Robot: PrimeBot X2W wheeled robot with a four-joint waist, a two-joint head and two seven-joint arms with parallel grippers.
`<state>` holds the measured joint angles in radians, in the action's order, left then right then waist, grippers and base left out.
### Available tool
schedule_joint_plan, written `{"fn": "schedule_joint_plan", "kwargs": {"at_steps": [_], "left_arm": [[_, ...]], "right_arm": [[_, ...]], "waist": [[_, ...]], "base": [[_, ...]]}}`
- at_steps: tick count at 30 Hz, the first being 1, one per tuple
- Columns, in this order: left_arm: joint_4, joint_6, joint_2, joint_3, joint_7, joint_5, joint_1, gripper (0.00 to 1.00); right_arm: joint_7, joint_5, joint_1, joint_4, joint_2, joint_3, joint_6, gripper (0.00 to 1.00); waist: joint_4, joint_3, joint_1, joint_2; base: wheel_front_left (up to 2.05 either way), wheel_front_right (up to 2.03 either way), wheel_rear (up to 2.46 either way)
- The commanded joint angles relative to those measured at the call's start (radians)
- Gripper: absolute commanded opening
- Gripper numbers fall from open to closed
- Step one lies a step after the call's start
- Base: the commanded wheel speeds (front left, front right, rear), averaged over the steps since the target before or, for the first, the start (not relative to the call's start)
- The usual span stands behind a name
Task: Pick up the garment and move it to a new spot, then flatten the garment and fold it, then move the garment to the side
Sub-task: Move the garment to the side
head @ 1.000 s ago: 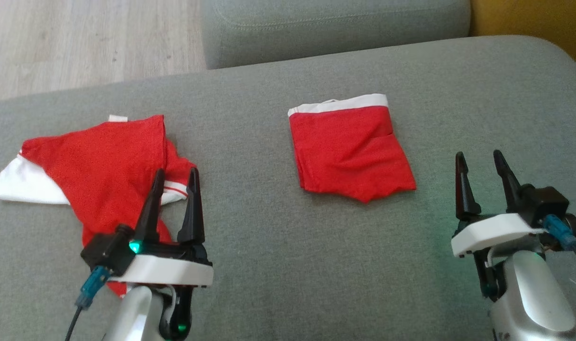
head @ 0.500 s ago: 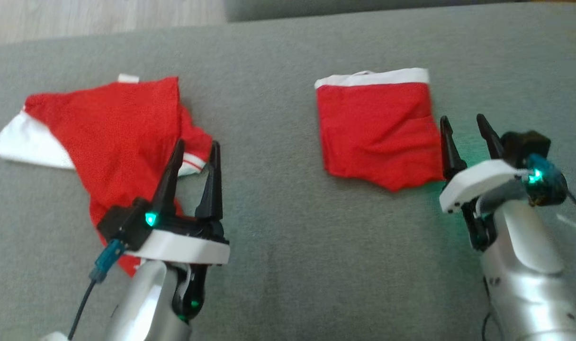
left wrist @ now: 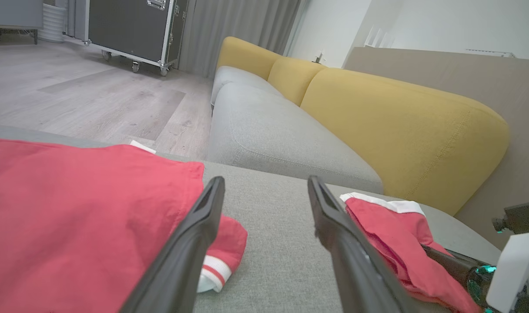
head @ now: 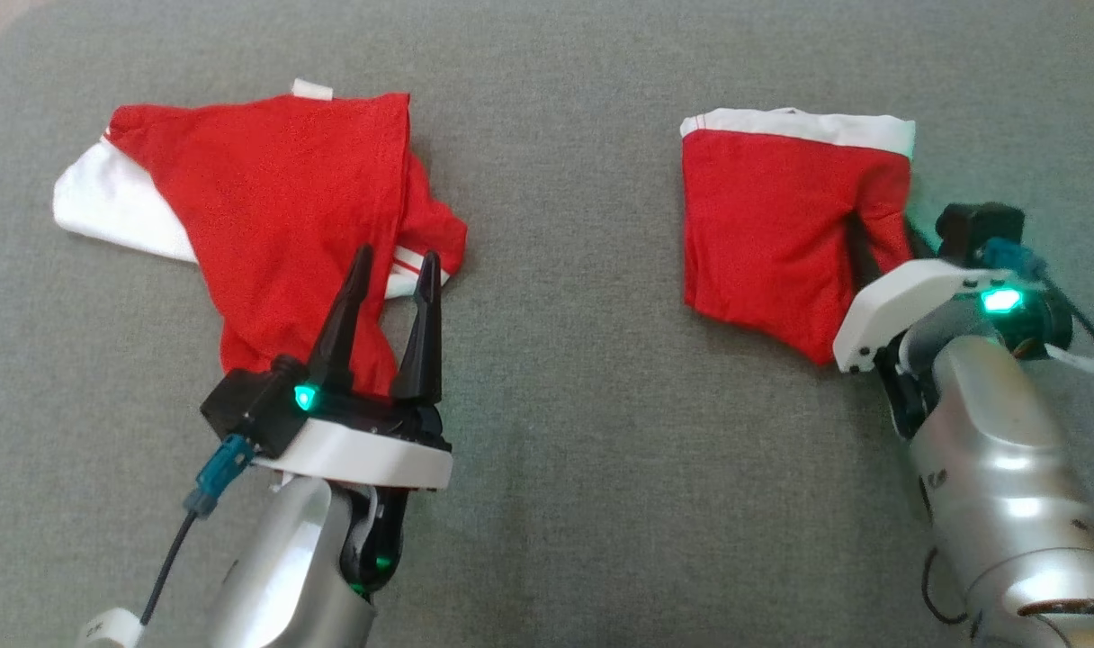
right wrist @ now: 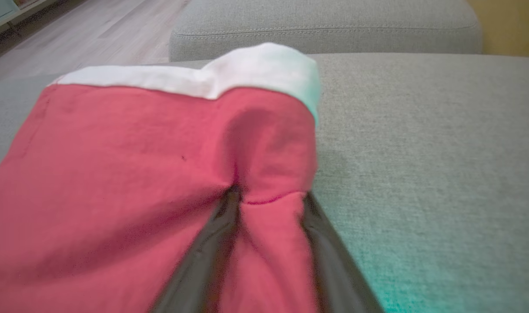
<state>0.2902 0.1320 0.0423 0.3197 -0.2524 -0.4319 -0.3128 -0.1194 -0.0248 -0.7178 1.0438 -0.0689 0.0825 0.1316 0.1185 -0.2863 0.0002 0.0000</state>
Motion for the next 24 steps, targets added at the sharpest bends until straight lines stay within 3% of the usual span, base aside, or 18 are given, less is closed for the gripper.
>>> {"fn": "schedule_joint_plan", "kwargs": {"at_steps": [1, 14, 20, 24], "left_arm": [[-0.024, -0.001, 0.008, -0.034, -0.009, -0.001, -0.026, 1.0], [-0.03, -0.001, 0.008, -0.062, -0.009, 0.002, 0.02, 1.0], [-0.044, -0.001, 0.008, -0.066, -0.009, 0.006, 0.021, 1.0], [-0.051, -0.001, 0.008, -0.057, -0.009, 0.006, 0.004, 1.0]], "right_arm": [[-0.027, -0.026, -0.005, 0.001, 0.014, -0.021, -0.001, 0.0], [-0.11, -0.129, -0.041, 0.037, -0.076, -0.153, -0.001, 0.0], [-0.083, -0.095, -0.073, 0.079, -0.211, -0.287, -0.001, 0.0], [-0.064, -0.083, -0.107, 0.106, -0.345, -0.357, -0.001, 0.0]], "waist": [[-0.006, 0.013, -0.0002, 0.0], [-0.091, 0.096, -0.0002, 0.0], [-0.109, 0.083, -0.0002, 0.0], [-0.1, 0.049, -0.0002, 0.0]], "base": [[0.0, 0.0, 0.0], [0.0, 0.0, 0.0], [0.0, 0.0, 0.0], [0.0, 0.0, 0.0]]}}
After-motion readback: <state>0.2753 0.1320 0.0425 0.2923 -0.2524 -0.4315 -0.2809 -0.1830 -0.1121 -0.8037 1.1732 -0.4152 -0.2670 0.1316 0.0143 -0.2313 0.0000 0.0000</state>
